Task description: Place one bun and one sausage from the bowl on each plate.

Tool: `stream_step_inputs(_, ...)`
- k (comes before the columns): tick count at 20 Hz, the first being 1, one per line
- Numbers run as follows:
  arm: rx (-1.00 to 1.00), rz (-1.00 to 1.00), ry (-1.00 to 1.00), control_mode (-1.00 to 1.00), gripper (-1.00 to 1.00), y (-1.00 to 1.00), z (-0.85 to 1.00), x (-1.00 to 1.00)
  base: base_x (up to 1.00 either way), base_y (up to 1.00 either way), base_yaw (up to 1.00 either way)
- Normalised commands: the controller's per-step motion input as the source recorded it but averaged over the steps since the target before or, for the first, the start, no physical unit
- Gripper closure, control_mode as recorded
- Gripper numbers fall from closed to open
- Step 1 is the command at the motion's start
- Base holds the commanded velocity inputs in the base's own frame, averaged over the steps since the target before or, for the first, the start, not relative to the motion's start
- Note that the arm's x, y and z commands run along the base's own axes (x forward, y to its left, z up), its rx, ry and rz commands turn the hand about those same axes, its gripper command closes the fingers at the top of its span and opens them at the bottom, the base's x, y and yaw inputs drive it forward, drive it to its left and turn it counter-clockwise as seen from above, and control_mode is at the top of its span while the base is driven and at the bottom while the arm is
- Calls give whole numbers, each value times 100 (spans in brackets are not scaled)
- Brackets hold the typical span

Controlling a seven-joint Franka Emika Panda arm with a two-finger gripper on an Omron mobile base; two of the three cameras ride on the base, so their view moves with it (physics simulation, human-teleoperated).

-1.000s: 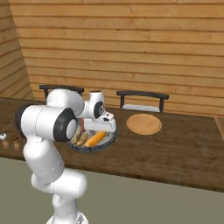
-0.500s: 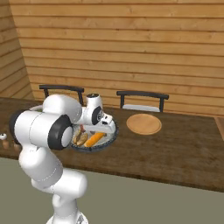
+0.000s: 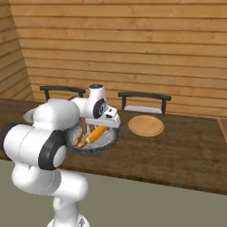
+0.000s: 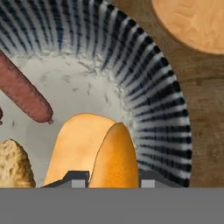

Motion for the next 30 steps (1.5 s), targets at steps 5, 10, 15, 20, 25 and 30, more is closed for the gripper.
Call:
stream_step_inputs(5,6,-12,-6,-100,100,-83,32,38,0,0,0)
stream_step_inputs(10,1,-8,6,-100,100,-48,59,39,0,0,0)
stream_step_inputs(15,0,19,5,-100,100,-62,21,28,0,0,0)
stream_step_inputs(20,0,47,6,-100,100,-55,0,41,0,0,0)
stream_step_inputs(25,0,41,-1,-100,100,-25,-20,83,0,0,0)
stream_step_inputs(30,-1,32,2,-100,100,-23,-11,69,0,0,0)
